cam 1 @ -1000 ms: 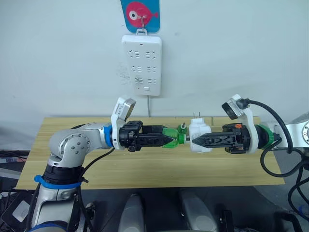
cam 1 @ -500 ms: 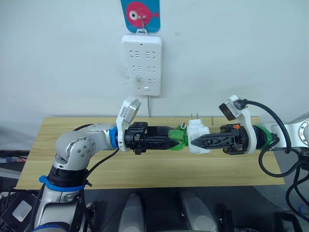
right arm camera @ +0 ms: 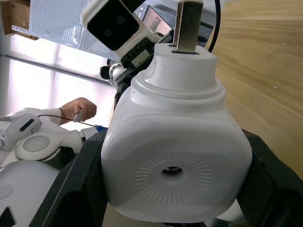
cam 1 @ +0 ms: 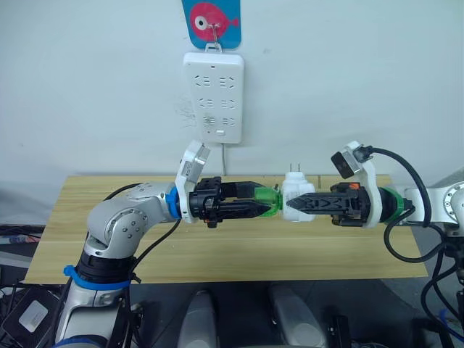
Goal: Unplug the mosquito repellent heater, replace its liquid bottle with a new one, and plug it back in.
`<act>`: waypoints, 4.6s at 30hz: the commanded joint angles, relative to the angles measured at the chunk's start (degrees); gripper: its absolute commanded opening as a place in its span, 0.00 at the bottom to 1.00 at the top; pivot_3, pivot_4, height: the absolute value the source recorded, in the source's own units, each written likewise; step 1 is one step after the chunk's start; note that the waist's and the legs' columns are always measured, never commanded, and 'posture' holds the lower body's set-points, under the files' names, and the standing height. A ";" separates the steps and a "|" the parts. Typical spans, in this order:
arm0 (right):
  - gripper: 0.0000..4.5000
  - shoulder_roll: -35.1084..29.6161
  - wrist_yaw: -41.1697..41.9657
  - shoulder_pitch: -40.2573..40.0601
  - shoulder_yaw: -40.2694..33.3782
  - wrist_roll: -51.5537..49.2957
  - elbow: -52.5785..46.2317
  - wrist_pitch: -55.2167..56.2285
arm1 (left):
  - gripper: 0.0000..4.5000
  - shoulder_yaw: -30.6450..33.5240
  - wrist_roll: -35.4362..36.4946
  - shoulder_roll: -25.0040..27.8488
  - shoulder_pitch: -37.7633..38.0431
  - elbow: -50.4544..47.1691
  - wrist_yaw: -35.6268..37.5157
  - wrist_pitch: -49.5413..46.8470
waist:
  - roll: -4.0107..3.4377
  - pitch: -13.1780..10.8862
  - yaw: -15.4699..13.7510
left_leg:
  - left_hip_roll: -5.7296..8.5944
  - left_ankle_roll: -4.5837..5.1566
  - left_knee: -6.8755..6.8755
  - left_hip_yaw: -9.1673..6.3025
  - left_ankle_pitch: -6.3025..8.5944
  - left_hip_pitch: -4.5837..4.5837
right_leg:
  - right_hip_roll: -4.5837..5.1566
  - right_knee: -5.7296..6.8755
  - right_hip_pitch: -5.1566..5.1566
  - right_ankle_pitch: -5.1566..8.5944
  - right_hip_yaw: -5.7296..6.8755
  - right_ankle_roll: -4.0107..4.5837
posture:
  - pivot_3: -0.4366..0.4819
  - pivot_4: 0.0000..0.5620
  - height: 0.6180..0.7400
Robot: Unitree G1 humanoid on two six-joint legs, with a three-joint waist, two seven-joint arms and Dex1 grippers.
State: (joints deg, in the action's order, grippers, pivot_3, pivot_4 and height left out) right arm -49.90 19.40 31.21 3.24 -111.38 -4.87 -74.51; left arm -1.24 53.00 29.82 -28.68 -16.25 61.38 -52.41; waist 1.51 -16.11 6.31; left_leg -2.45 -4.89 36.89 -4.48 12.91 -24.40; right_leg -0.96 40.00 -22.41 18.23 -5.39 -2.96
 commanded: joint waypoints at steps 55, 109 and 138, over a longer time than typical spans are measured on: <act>0.00 2.46 39.55 -4.09 -1.94 55.60 -22.20 22.62 | 0.50 5.69 13.43 -1.26 -6.35 5.42 -6.75 -12.66 | -0.04 -0.03 -0.29 | -0.02 0.00 0.11 -0.06 -0.01 -0.03 | 0.12 0.00 0.10 -0.04 0.23 -0.06 | 0.28 0.44 0.91; 0.00 6.25 30.12 1.08 -5.30 47.54 -17.01 10.31 | 0.50 5.12 18.36 -0.13 -5.81 2.85 -5.84 -13.09 | -0.04 -0.03 -0.05 | -0.02 0.02 0.07 -0.02 -0.01 -0.01 | 0.07 0.00 0.08 -0.05 0.21 -0.06 | 0.29 0.43 0.91; 1.00 15.65 -24.98 -23.36 -32.86 7.00 -15.13 13.69 | 0.50 2.69 -8.11 -10.69 -1.96 3.45 -14.91 15.46 | -0.04 -0.03 -0.53 | 0.00 0.04 0.04 0.15 0.00 0.01 | 0.03 0.00 0.08 -0.05 -0.05 -0.06 | 0.27 0.45 0.91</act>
State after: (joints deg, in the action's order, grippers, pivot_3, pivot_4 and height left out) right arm -35.31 2.44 9.87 -30.09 -93.56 -15.45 -66.08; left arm 1.36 45.70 19.85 -30.38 -12.07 47.33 -39.15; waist 1.46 -16.15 5.77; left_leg -2.44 -4.84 36.92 -4.34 12.92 -24.40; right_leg -0.92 40.00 -22.33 18.18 -5.43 -3.02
